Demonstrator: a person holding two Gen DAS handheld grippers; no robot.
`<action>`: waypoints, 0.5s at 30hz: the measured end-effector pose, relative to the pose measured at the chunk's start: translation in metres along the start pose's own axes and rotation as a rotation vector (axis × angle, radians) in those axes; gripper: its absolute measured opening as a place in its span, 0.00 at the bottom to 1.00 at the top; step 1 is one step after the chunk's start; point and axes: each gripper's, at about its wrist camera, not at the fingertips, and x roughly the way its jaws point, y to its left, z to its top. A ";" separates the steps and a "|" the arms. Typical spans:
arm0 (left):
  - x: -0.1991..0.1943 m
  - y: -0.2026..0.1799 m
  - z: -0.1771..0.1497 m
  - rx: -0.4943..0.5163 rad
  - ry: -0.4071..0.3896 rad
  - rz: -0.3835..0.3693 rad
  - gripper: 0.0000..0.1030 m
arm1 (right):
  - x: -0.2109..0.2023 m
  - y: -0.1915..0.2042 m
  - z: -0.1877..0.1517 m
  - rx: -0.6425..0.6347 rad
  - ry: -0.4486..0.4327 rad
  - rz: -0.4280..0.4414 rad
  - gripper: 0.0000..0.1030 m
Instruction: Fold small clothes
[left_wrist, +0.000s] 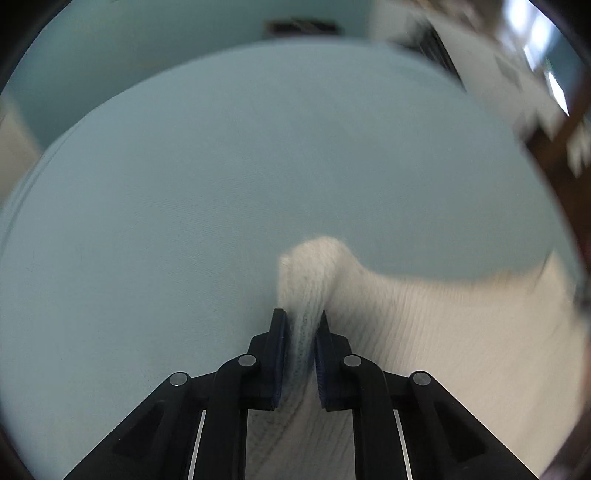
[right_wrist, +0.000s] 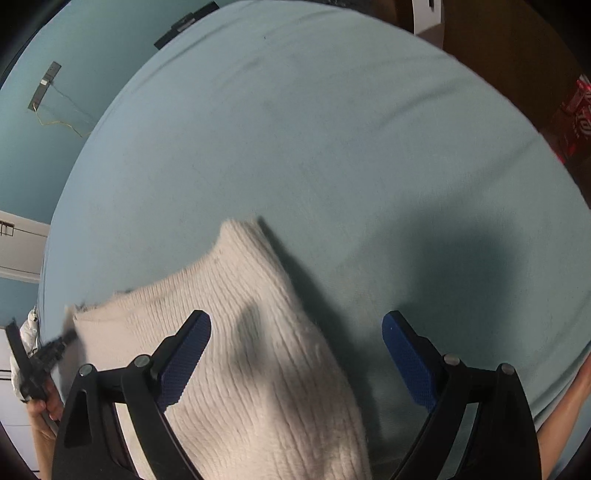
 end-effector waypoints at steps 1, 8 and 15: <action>-0.003 0.013 0.002 -0.078 -0.027 0.035 0.05 | -0.005 0.002 -0.002 -0.026 -0.006 0.007 0.89; -0.004 0.028 -0.012 -0.135 -0.031 0.039 0.06 | -0.052 0.065 -0.039 -0.239 -0.057 0.120 0.90; -0.063 -0.021 0.005 0.057 -0.054 0.015 0.07 | -0.026 0.162 -0.117 -0.671 0.130 0.155 0.90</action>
